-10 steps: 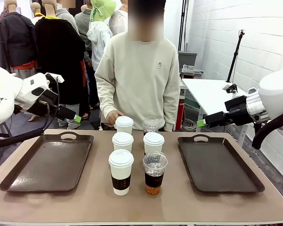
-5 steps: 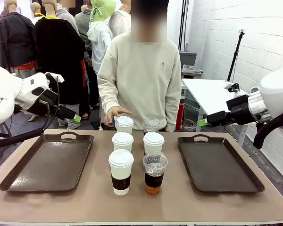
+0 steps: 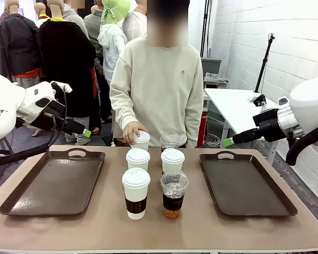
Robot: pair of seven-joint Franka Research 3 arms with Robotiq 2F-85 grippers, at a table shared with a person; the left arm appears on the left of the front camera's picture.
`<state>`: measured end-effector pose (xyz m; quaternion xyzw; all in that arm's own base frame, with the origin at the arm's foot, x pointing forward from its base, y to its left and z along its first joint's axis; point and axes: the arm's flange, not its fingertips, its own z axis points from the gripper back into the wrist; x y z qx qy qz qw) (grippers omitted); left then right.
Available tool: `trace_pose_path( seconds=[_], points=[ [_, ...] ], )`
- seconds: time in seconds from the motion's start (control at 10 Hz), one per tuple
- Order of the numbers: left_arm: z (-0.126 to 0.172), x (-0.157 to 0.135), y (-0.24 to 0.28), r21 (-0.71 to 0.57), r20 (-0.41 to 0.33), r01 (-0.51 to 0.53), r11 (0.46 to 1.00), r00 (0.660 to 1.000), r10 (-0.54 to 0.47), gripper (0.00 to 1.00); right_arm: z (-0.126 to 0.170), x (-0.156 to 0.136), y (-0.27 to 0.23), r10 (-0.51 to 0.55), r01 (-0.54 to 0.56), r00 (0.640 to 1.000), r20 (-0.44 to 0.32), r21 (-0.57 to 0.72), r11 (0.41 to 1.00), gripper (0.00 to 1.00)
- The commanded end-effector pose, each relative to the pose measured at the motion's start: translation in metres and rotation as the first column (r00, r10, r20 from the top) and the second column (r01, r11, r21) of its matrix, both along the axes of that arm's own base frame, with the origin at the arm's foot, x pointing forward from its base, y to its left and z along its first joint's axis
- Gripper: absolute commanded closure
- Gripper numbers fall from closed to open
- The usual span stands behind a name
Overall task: Distribute the coffee onto the tray.
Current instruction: Pick up one iced Americano and place it on the right Handle tray.
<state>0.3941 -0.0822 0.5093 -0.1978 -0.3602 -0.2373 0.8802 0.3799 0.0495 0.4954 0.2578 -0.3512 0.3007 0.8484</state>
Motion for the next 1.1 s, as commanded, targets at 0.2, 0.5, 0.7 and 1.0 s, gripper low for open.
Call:
trace_pose_path(
  seconds=[0.2, 0.5, 0.7, 1.0],
  points=[
    [0.000, 0.001, 0.001, 0.005, 0.001, 0.004, 1.000, 1.000, -0.004, 0.00, -0.029, -0.003, -0.001, 0.354, -0.354, 0.919, 0.174, -0.033, 0.935, 0.00],
    [0.000, 0.001, 0.001, 0.005, 0.001, 0.004, 1.000, 1.000, -0.004, 0.00, -0.037, -0.007, 0.006, 0.476, -0.465, 0.857, 0.197, -0.098, 0.880, 0.00],
    [0.000, 0.001, 0.001, 0.005, 0.001, 0.004, 1.000, 1.000, -0.004, 0.00, -0.028, -0.010, 0.009, 0.453, -0.444, 0.871, 0.188, -0.090, 0.891, 0.00],
    [0.000, 0.001, 0.001, 0.005, 0.001, 0.004, 1.000, 1.000, -0.004, 0.00, -0.028, -0.010, 0.009, 0.453, -0.444, 0.871, 0.188, -0.090, 0.891, 0.00]
  ],
)
